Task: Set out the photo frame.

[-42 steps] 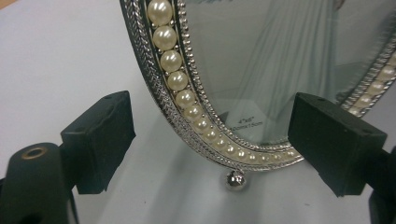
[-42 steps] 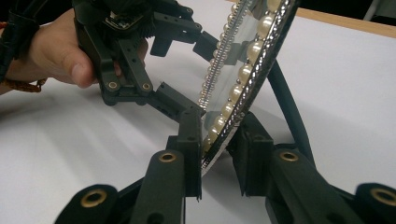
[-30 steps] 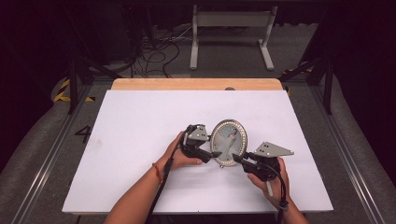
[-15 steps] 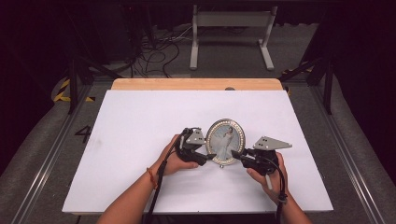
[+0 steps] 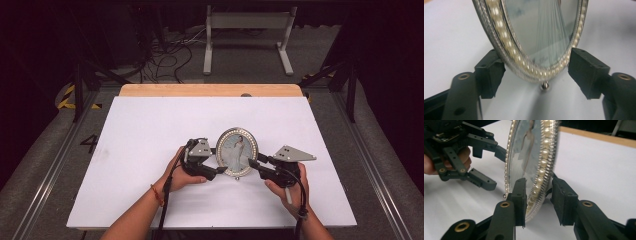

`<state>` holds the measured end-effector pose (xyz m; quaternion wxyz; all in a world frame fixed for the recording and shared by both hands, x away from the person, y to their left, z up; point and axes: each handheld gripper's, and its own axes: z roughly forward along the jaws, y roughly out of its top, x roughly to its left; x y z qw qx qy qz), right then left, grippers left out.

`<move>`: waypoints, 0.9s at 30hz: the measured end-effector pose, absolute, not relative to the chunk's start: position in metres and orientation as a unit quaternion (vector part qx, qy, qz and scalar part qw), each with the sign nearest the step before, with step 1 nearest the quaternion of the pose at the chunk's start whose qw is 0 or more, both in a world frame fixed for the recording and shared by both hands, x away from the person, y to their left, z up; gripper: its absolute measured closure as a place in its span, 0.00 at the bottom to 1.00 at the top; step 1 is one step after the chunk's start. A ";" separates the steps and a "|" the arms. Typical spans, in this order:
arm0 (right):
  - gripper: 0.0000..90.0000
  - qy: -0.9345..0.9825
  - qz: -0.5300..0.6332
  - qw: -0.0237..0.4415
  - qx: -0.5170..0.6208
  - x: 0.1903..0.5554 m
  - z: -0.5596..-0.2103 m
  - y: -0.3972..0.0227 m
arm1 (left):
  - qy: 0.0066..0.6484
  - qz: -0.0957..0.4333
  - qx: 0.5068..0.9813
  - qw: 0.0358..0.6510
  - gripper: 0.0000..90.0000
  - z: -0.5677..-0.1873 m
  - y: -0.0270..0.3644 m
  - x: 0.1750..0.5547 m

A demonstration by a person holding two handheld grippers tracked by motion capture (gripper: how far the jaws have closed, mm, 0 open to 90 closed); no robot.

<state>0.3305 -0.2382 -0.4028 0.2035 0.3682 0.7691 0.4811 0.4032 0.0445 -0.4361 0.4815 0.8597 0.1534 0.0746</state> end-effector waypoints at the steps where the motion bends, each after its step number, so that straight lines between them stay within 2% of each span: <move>1: 0.73 0.767 0.484 0.204 0.368 0.328 -0.401 -0.240 | 0.156 0.076 0.857 0.485 0.32 -0.436 0.044 0.404; 5: 0.80 0.773 0.478 0.201 0.367 0.322 -0.403 -0.243 | 0.165 0.076 0.851 0.493 0.30 -0.436 0.036 0.408; 9: 0.86 0.774 0.473 0.204 0.368 0.319 -0.411 -0.241 | 0.162 0.078 0.852 0.491 0.33 -0.439 0.030 0.408; 21: 0.89 0.757 0.478 0.237 0.377 0.319 -0.414 -0.237 | 0.179 0.075 0.851 0.488 0.62 -0.438 0.042 0.410; 24: 0.88 0.754 0.481 0.229 0.384 0.322 -0.416 -0.240 | 0.172 0.078 0.854 0.485 0.67 -0.435 0.045 0.406; 27: 0.88 0.752 0.487 0.222 0.384 0.325 -0.417 -0.241 | 0.169 0.085 0.858 0.477 0.68 -0.435 0.046 0.403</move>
